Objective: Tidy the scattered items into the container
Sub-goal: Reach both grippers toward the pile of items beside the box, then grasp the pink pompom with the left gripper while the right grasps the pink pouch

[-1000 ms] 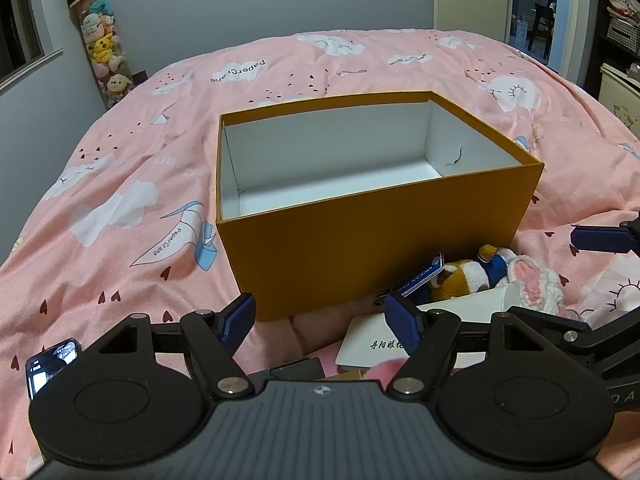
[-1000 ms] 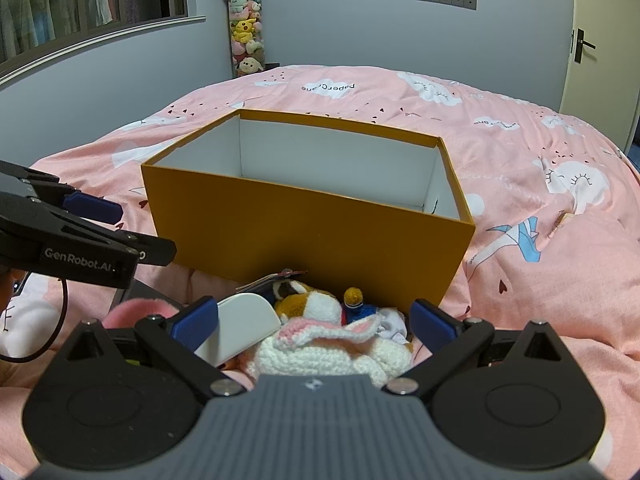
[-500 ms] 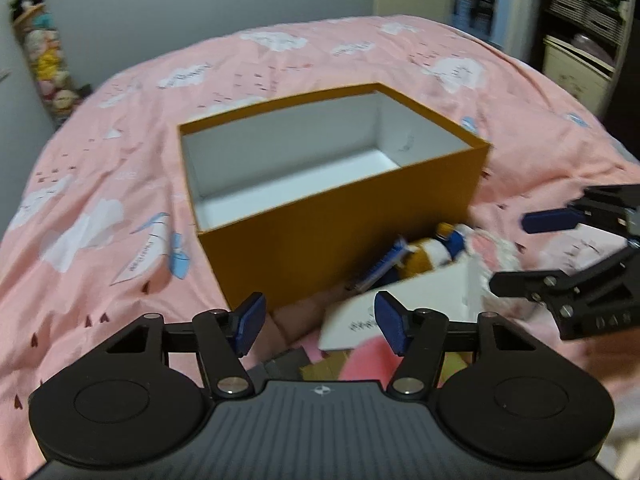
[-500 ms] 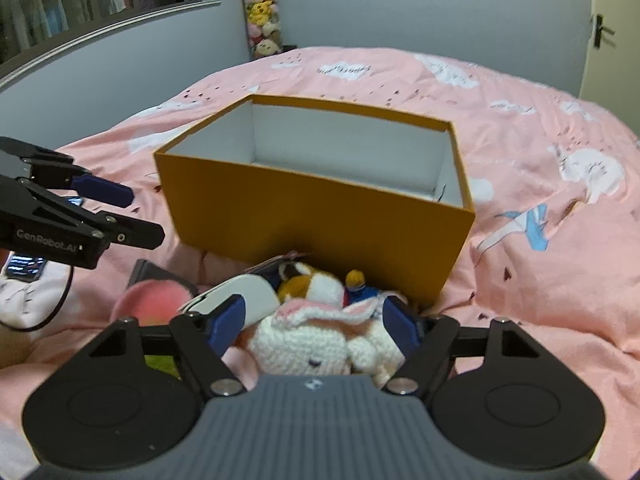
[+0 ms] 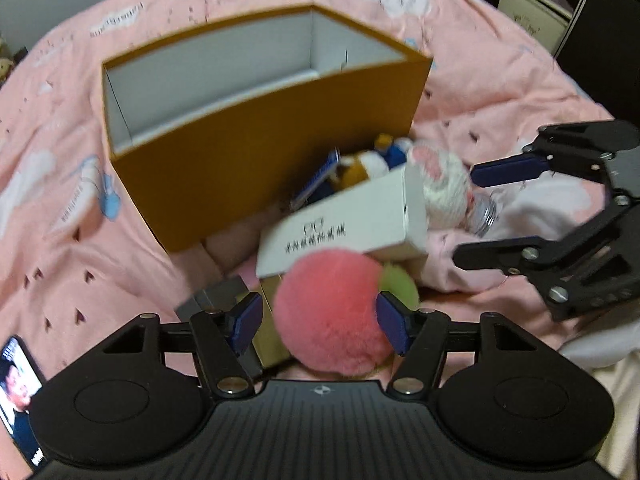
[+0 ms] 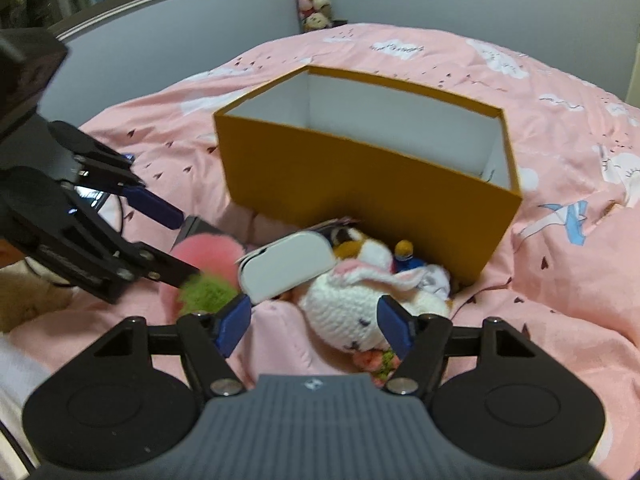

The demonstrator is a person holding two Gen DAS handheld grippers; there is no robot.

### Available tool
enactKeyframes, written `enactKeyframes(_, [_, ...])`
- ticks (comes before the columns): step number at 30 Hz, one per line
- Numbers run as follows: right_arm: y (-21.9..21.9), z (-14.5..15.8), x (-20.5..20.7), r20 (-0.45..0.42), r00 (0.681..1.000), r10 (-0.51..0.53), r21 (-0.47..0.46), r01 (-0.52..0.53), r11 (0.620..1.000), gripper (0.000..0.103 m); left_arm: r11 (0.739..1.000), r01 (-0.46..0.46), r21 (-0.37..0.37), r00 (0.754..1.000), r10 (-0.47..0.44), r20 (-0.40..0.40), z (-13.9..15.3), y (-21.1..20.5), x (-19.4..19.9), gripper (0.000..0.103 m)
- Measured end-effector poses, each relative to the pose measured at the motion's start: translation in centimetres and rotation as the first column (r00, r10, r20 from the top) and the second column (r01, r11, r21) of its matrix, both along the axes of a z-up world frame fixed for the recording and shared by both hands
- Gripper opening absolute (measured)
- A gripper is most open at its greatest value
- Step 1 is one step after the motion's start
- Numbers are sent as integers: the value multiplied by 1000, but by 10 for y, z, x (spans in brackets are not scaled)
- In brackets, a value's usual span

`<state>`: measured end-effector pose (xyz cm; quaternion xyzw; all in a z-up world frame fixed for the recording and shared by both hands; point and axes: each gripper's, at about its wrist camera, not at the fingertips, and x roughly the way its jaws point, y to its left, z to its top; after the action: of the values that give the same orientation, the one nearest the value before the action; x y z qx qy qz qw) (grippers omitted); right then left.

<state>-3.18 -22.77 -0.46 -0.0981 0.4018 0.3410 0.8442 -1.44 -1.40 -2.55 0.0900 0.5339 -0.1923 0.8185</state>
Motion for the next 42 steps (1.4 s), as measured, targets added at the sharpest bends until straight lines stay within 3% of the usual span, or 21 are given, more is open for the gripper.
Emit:
enactKeyframes(5, [5,-10,-7,-43,998,43,-25,-44,999,71,999,-5,-34,1000,4,-30,-11,1,1,74])
enactKeyframes(11, [12,-22,-6,-68,996,49,-34,-52,998,53,998,-6,-65,999,3,-46,-19,-4,3,74])
enactKeyframes(16, [14,-25,-8,-63,996,61,-27,-63,998,46,998,2,-58,999,-4,-34,-21,-11,4,74])
enactKeyframes(20, [13,-24,-10,-60,996,67,-29,-69,997,41,996,2,-94,999,-7,-53,-23,-12,5,52])
enactKeyframes(22, [14,-22,-11,-53,996,74,-33,-76,997,37,996,5,-89,999,-9,-42,-22,-14,4,50])
enactKeyframes(31, [0,-3,-10,-75,991,107,1,-107,994,31,997,18,-74,1000,-17,13,-6,-11,-3,45])
enactKeyframes(42, [-17,43,-11,-57,985,163,79,-158,984,28,992,15,-122,998,-8,60,32,2,-7,45])
